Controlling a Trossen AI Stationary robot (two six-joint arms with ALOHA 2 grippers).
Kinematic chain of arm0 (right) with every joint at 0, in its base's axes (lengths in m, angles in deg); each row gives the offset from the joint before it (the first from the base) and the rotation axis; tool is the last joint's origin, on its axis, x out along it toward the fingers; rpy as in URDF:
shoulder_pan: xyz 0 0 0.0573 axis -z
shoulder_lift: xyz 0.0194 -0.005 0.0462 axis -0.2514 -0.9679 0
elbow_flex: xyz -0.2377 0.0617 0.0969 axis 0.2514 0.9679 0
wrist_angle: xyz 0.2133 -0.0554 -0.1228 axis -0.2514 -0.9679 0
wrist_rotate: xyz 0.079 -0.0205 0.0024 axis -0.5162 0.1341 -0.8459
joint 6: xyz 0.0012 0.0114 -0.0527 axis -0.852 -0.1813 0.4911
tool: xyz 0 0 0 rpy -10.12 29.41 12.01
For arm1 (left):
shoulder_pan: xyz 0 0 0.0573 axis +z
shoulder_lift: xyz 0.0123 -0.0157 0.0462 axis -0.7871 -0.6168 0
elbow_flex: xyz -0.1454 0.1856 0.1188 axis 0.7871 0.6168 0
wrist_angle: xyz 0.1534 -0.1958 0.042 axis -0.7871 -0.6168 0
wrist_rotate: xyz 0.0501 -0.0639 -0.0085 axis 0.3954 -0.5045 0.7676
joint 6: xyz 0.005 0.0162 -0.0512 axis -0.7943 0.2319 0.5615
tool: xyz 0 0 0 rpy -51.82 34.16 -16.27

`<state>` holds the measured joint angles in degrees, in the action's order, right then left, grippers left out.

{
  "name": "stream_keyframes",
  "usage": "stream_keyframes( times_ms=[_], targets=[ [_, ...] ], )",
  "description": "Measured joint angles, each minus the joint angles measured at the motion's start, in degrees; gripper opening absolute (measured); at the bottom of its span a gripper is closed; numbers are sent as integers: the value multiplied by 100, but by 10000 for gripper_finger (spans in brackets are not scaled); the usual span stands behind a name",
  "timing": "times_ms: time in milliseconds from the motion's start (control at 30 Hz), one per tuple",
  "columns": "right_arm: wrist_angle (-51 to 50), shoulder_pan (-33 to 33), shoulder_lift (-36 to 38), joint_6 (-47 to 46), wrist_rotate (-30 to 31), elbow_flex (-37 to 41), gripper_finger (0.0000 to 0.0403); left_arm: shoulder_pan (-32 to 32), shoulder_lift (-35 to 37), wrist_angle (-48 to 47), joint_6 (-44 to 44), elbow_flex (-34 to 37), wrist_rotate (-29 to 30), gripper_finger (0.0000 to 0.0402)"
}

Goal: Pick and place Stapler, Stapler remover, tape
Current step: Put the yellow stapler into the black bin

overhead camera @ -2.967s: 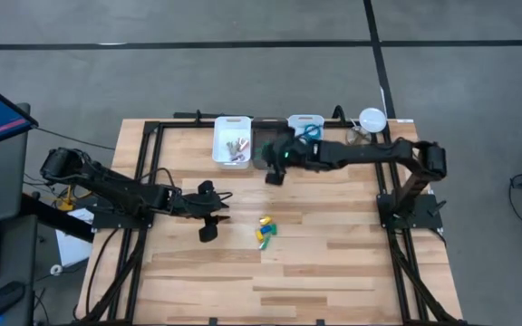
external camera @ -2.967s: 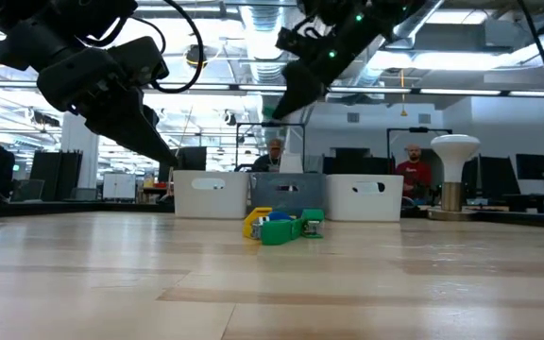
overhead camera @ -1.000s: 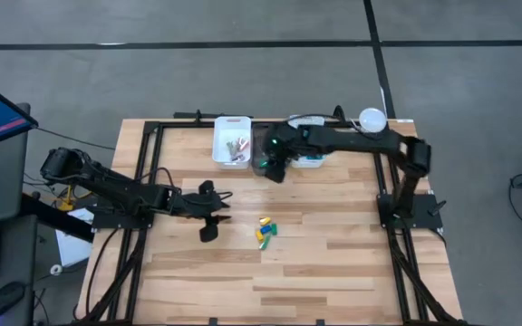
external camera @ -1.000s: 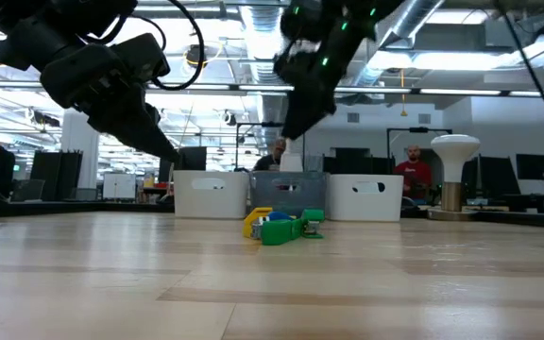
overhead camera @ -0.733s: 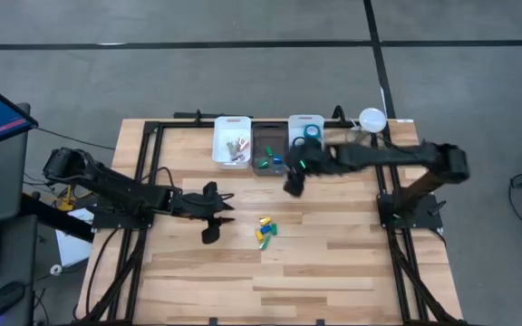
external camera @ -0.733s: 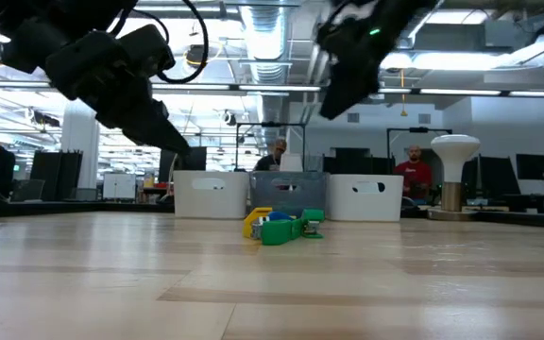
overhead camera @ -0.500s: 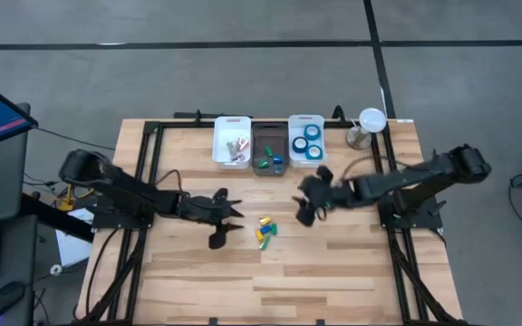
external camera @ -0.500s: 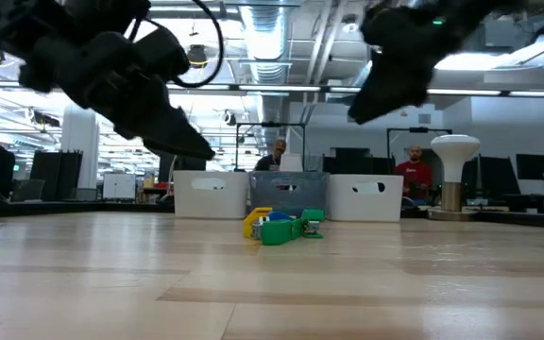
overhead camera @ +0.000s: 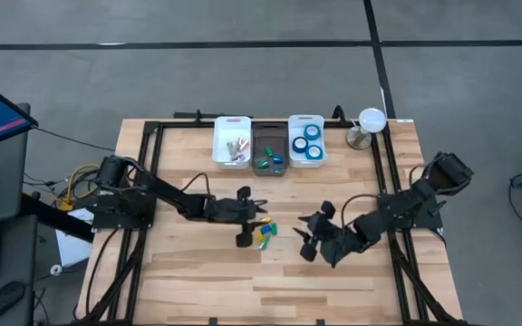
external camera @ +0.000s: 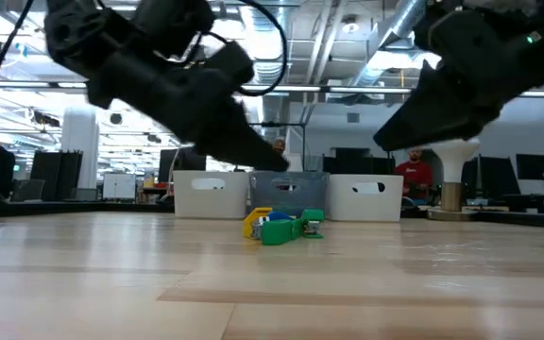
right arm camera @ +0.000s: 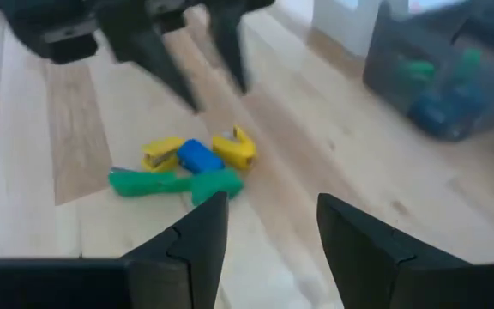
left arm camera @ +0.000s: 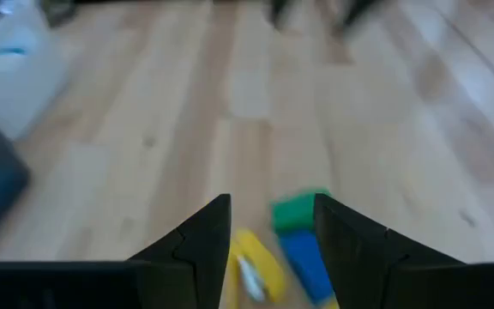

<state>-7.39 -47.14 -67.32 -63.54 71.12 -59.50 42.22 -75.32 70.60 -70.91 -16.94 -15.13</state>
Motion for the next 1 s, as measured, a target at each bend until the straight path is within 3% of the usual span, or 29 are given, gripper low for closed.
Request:
stream_keyframes(
  times_ms=[233, 433, 633, 1000],
  targets=[
    [733, -454, -592, -397, -20, -27, 169, 292, -352, -298, 424, -571, 15, 158],
    [810, -541, -675, -373, 20, -146, 169, 306, -748, -1015, 893, -767, -5, 158],
    [809, -564, -624, -100, 52, -291, 166, 308, -993, -1054, 960, -798, 1, 158],
    [781, -562, -621, 62, 37, -387, 166, 306, -696, -1741, 794, -797, 285, 158]
  ],
)
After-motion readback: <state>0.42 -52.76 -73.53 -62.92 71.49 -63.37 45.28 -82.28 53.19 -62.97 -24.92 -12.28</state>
